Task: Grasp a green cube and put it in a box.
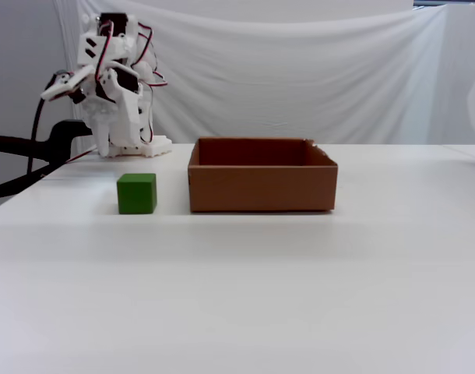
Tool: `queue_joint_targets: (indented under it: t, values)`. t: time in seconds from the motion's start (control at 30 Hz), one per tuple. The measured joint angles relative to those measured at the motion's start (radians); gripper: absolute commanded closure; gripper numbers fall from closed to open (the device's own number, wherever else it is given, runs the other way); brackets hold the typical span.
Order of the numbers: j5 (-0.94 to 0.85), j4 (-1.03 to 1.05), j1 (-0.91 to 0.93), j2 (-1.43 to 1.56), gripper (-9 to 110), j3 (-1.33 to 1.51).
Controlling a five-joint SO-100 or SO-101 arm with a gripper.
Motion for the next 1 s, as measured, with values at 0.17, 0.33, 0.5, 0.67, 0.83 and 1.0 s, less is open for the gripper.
queue_joint_targets:
  t: [0.17,0.33,0.5,0.67,0.83,1.0]
  values:
    - [0.000,-0.267,-0.017,-0.144,75,-0.032]
    - [-0.008,-0.313,-0.020,-0.336,75,-0.225]
    - [-0.204,-0.307,-0.028,-0.623,75,-0.413]
    - [-0.258,-0.402,-0.052,-0.948,75,-0.611]
    - [-0.261,-0.425,-0.098,-1.212,75,-0.810]
    - [-0.264,-0.428,-0.141,-1.356,75,-0.922]
